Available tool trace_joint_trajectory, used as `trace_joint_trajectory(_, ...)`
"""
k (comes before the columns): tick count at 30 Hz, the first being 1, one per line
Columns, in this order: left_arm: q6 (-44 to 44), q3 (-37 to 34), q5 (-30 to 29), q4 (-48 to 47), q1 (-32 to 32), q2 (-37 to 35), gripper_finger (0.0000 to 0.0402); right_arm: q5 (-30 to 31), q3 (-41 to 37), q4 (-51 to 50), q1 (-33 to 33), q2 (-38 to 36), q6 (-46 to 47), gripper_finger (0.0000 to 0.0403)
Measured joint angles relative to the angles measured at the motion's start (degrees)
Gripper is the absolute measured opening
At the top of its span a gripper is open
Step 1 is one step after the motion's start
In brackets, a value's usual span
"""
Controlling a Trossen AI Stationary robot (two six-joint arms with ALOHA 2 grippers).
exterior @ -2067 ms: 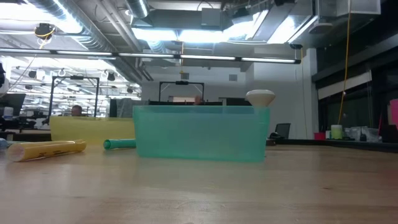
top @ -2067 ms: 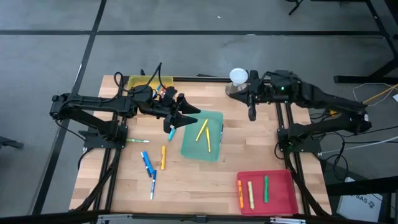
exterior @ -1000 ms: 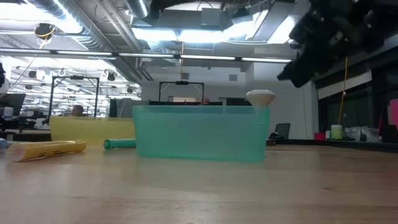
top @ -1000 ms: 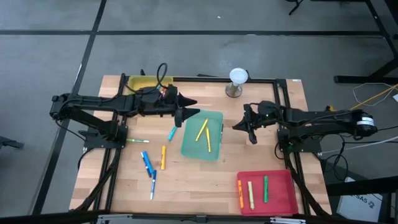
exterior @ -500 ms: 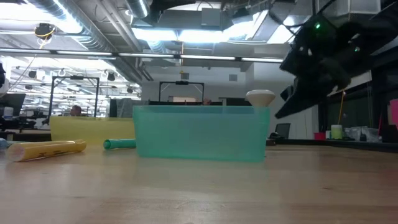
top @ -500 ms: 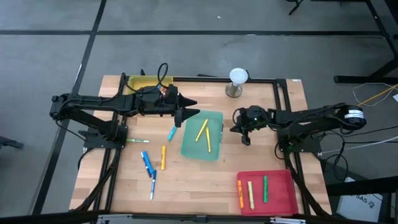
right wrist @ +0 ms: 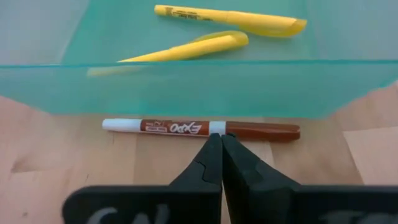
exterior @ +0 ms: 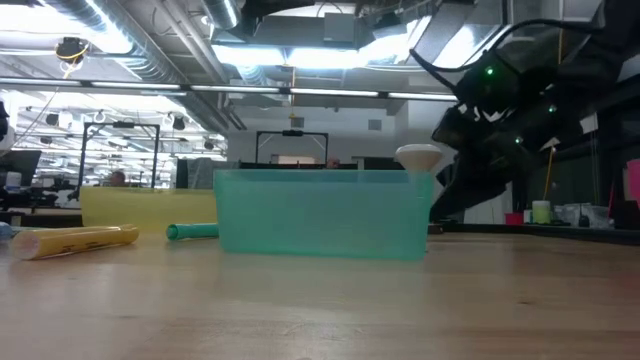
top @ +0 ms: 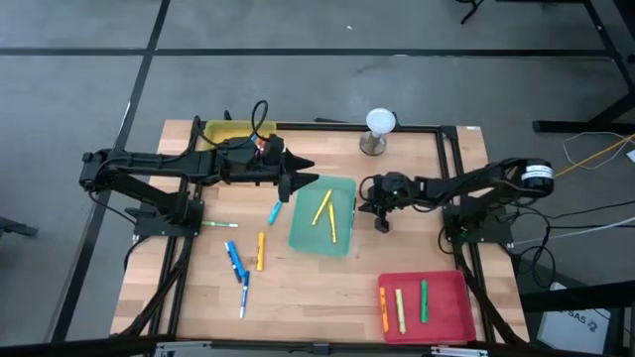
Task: Pick & Place Markers
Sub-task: Put the brown marker pen into the yellow bin
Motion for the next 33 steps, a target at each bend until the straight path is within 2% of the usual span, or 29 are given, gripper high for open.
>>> trace_joint_trajectory(19, 0.02, 0.00, 0.10, -0.02, 0.00, 0.00, 0.0267, 0.61, 0.04, 9.66, 0.00, 5.23, 1.90, 0.0000)
trace_joint_trajectory(33, -0.02, 0.00, 0.10, -0.02, 0.00, 0.00, 0.0267, 2.50, 0.04, 11.77, 0.00, 8.80, 1.91, 0.0000)
